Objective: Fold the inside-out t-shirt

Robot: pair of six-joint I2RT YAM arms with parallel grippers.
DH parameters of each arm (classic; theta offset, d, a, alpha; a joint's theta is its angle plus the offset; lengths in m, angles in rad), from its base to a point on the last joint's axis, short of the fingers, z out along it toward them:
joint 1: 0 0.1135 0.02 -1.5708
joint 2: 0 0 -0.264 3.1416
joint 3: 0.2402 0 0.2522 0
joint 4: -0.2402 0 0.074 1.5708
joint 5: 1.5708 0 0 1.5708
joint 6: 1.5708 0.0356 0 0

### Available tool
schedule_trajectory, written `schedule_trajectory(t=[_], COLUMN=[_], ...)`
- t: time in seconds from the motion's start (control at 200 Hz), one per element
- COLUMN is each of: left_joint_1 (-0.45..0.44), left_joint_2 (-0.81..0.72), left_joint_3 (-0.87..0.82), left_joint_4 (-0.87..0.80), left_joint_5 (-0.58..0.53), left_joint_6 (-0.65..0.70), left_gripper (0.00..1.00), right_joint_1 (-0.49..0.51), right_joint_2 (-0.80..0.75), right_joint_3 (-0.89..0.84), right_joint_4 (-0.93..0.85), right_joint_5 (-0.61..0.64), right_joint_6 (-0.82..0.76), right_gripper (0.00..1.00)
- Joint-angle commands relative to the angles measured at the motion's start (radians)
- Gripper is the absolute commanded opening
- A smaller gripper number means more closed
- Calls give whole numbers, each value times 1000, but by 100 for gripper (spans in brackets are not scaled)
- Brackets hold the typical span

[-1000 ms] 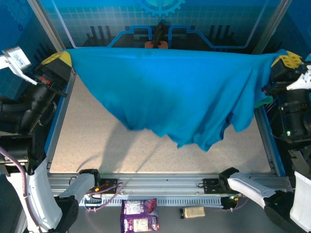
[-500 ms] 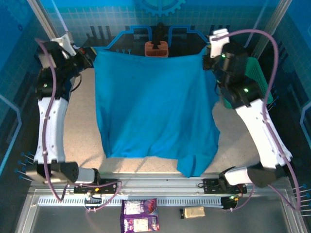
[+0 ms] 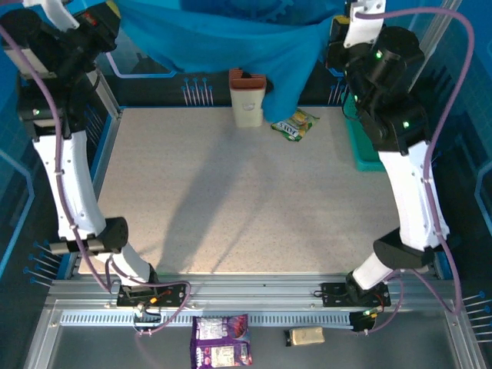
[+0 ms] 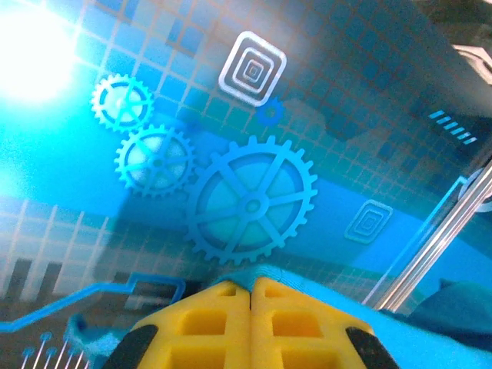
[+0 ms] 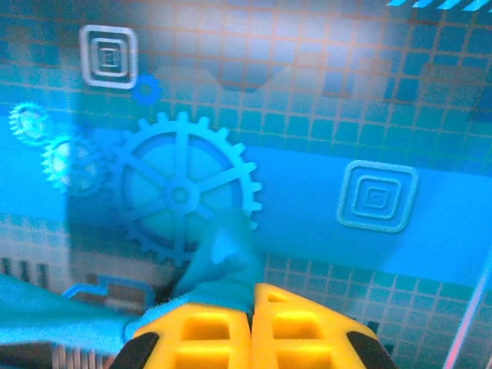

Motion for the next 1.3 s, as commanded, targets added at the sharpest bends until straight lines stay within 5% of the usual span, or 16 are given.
schedule_trajectory(t=[0.0,0.255,0.51,0.876,1.071,1.296], left_joint_1=[18,26,26,26,25,26], left_joint_2=[-140,-585,-692,-800,-925,-1013], left_joint_3=[-308,-1312,-1976,-2077,-2073,-2028], left_joint_4=[-20,103,292,162,55,-35], left_joint_5=[2,-56,-26,-55,-101,-135], left_joint_6=[15,-85,-368,-393,-430,-442], left_gripper=[0,0,0,0,15,27], right_joint_1=[56,130,136,186,228,262], right_joint_2=[-121,-392,-370,-344,-356,-402], right_joint_3=[-202,-883,-1373,-1506,-1518,-1482], right_joint_4=[-45,-124,-37,-124,-239,-391], right_joint_5=[-54,-170,-255,-374,-396,-378], right_joint_6=[-25,213,553,697,721,748], right_gripper=[0,0,0,0,0,18])
